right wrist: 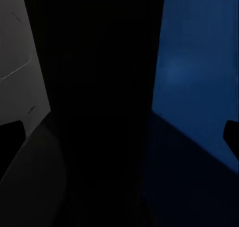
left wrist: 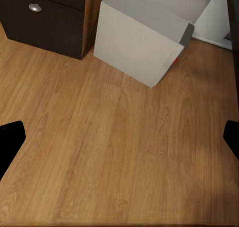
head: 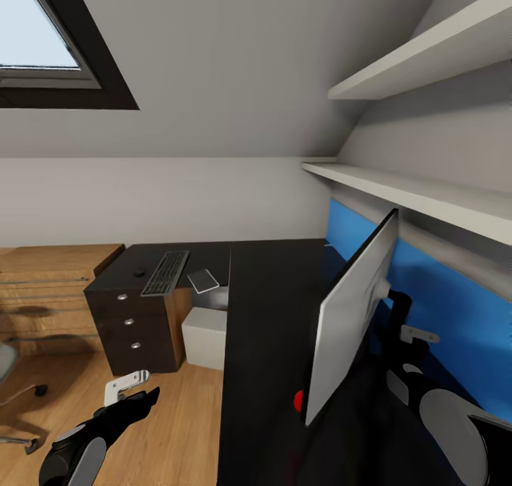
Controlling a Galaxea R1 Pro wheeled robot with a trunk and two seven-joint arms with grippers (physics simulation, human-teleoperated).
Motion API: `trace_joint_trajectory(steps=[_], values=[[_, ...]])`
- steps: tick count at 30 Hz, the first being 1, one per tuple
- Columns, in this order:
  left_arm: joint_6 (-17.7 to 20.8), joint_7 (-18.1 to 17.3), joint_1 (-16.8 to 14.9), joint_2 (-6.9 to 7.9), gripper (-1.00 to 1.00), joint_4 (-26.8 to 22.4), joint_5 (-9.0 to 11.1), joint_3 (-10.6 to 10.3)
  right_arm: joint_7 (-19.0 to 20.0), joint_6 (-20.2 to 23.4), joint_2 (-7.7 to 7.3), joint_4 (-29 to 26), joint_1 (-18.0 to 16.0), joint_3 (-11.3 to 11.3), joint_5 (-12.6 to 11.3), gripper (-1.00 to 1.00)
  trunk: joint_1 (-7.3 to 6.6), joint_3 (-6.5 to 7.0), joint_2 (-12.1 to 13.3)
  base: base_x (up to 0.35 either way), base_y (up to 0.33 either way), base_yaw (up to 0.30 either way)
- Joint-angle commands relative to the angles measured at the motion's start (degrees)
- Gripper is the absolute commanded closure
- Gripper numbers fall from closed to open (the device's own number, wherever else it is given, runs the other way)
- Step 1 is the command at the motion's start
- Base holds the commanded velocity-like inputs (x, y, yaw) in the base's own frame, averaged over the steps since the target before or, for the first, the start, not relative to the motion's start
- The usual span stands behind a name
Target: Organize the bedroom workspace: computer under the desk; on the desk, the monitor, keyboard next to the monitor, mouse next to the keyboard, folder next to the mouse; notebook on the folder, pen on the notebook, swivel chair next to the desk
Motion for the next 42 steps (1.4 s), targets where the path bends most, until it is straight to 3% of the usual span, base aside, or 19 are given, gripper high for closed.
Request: trace_joint_trajectory(steps=[1, 24, 42], values=[[0.2, 0.5, 0.0, 0.02, -1.00, -0.1, 0.6, 0.0, -0.2, -0.1, 0.00, 0.1, -0.1, -0.3, 0.5, -1.00, -0.02, -0.07, -0.1, -0.210, 0.000, 0.000], [0.2, 0.5, 0.0, -0.07, -1.00, -0.1, 0.6, -0.1, -0.2, -0.1, 0.00, 0.1, -0.1, -0.2, 0.5, -1.00, -0.02, -0.07, -0.1, -0.096, 0.000, 0.000], [0.2, 0.5, 0.0, -0.07, -1.00, -0.1, 0.6, -0.1, -0.1, -0.1, 0.75, 0.0, -0.1, 0.0, 0.5, -1.00, -0.02, -0.07, -0.1, -0.295, 0.040, 0.000]])
